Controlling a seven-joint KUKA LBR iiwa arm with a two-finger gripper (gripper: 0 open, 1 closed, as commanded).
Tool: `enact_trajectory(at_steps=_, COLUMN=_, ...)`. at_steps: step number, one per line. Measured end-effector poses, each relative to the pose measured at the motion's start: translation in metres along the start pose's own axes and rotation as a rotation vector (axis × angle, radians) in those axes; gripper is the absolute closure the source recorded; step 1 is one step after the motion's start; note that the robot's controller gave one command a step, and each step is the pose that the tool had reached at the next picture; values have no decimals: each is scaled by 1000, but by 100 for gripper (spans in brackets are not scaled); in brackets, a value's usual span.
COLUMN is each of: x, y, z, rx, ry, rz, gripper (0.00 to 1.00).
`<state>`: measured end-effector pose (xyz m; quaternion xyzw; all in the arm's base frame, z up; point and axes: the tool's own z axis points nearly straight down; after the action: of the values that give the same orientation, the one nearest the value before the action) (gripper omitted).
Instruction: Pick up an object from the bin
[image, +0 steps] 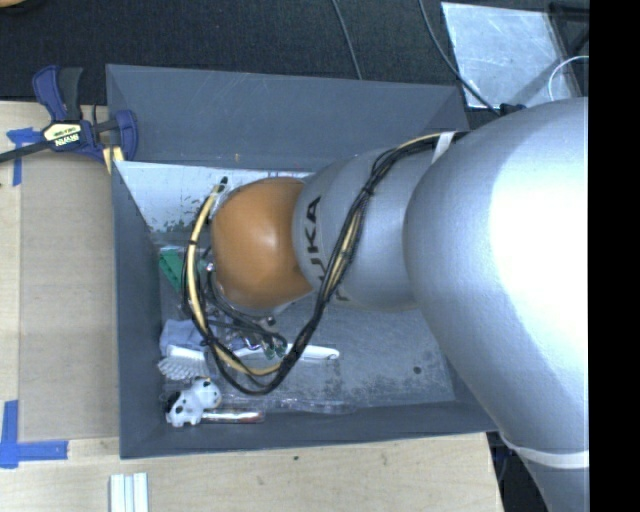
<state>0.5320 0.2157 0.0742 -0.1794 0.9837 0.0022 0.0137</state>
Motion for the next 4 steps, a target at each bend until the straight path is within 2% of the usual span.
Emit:
enact_trajectory(at_steps=1, x=-4, y=4, z=1, rx=10, ry=8, rz=511, gripper=100)
enact_trajectory(at_steps=3, x=-3, y=3, z=-11, rx=11, ry=6, rz=512, gripper=100)
enact_trajectory(at_steps=4, x=-2, y=4, z=-44, rx=11, ry=16, rz=512, gripper=100)
